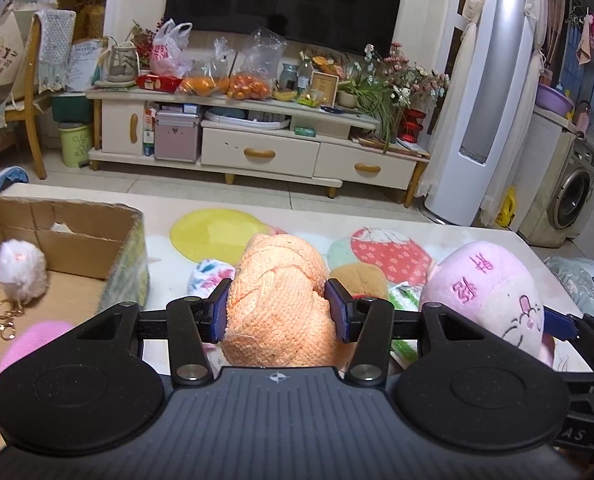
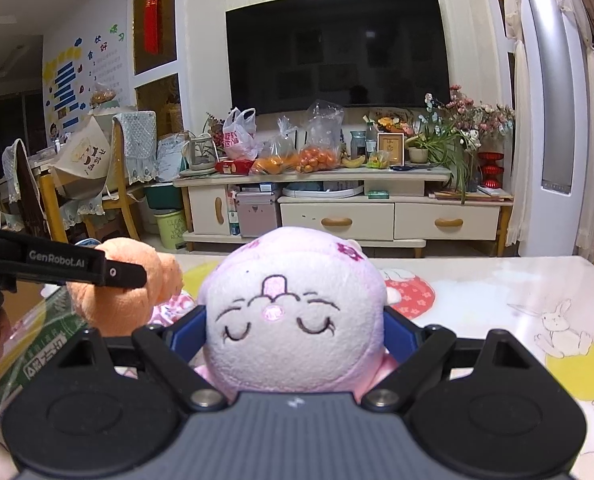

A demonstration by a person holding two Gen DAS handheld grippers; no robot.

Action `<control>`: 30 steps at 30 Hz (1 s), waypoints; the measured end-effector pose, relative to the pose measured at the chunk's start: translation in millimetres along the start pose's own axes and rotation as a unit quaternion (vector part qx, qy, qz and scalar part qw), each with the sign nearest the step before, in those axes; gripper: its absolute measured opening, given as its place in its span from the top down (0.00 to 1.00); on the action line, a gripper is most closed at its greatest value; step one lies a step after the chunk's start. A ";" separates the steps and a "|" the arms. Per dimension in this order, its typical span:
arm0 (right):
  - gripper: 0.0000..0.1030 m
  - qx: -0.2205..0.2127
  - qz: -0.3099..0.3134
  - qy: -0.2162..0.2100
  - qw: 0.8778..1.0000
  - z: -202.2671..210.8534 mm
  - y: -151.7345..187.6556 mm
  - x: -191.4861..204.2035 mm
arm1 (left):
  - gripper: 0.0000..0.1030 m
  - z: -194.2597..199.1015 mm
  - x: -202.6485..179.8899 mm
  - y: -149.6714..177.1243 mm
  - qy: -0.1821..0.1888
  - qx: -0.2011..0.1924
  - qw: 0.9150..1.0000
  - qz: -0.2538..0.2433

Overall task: Organize soft objects
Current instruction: 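Carry the orange plush with left tool while right tool carries the pink plush to the box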

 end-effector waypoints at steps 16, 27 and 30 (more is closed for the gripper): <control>0.14 -0.014 0.028 -0.029 0.999 9.0 -24.7 45.8 | 0.42 31.4 23.4 -17.1 -0.045 -0.052 0.998 0.012; 0.14 -0.024 0.045 -0.057 0.997 6.1 -42.2 83.5 | 0.41 49.0 42.2 -21.1 -0.073 -0.068 0.994 0.032; 0.14 -0.027 0.049 -0.068 0.996 3.4 -48.2 95.8 | 0.41 54.0 43.6 -20.9 -0.084 -0.072 0.993 0.034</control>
Point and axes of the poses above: each gripper's, at about its wrist camera, not at the fingertips, and z roughly against the way its jaws point, x to its left, y to its underside, the point moved 8 cm from there along -z, roughly the way its jaws point, and after that the axes turned 4 degrees about z, right-handed, at the moved point
